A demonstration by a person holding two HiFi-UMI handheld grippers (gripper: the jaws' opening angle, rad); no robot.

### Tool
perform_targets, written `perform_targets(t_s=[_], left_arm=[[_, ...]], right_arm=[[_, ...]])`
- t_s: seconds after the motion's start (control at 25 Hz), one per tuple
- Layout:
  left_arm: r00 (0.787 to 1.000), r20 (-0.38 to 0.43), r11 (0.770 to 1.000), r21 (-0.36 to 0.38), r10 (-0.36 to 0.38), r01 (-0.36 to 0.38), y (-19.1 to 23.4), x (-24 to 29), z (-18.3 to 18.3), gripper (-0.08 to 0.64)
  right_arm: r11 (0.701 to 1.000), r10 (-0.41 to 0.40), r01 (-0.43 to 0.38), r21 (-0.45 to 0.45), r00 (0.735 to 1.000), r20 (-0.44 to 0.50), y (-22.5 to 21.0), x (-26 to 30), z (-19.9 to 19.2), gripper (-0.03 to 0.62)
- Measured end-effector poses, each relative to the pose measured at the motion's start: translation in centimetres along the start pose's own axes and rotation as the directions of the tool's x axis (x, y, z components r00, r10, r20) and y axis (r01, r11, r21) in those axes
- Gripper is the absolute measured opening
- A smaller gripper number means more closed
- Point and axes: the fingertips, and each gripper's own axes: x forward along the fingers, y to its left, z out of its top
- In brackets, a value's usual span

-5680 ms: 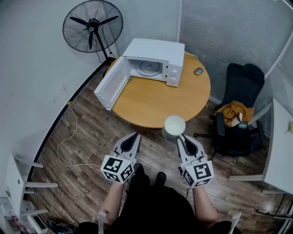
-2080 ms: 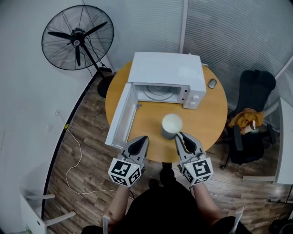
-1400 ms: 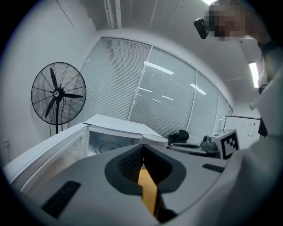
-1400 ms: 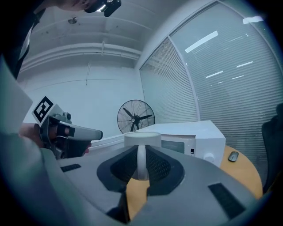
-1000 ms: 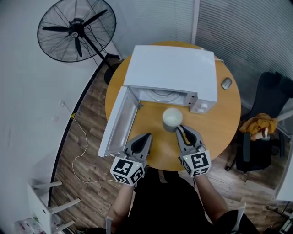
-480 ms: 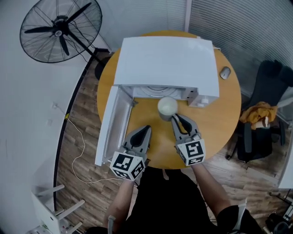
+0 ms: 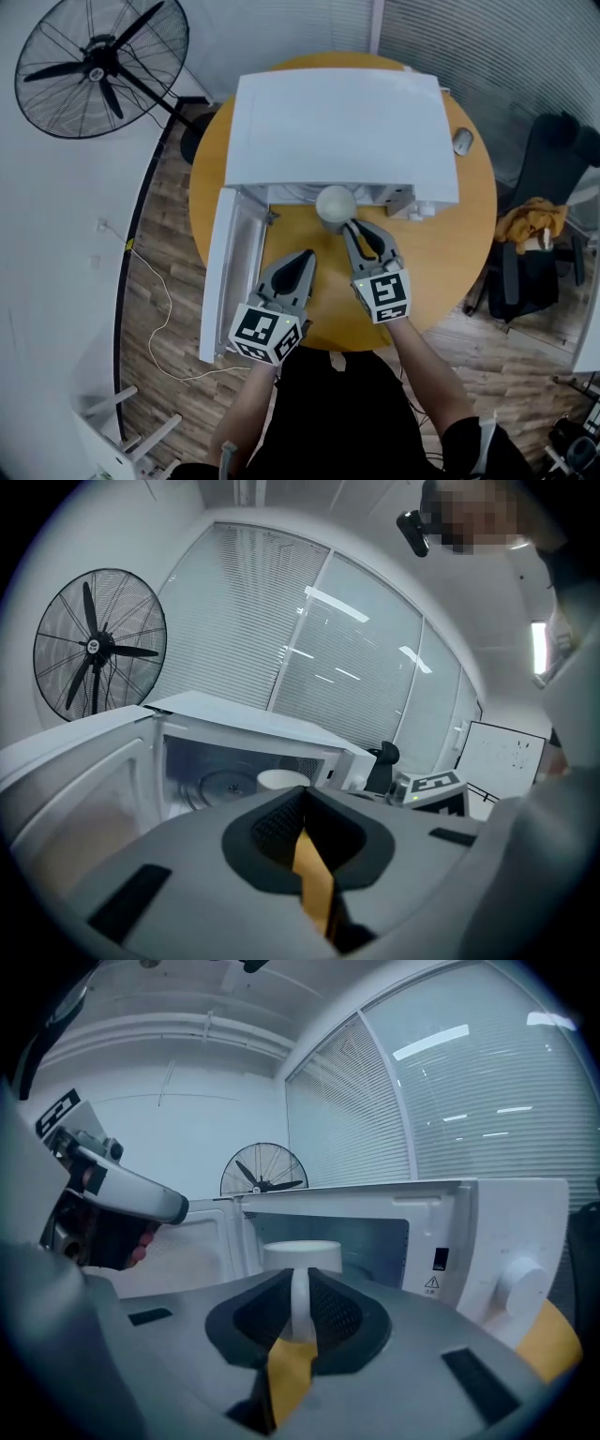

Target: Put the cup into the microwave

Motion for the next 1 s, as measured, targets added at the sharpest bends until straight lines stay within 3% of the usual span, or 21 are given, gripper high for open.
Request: perform_targets(t_s=[0.4,1.0], left_arm=[[0.999,-0.029,0.999,-0.005,-0.04,0.04,1.6,1.2,-0.2,-0.005],[0.998,-0.04,0.999,-0.018,-0.046,0.045,3.3,1.6,-0.3,-0.005]], right_arm=[[0.998,-0.06,0.06,0.005,0.998,-0.033,-1.9,5.5,-2.0,0.057],[0.99,-0.142,0.142,-0.002,0.99,-0.015,-3.4,8.8,-2.4,0.058]])
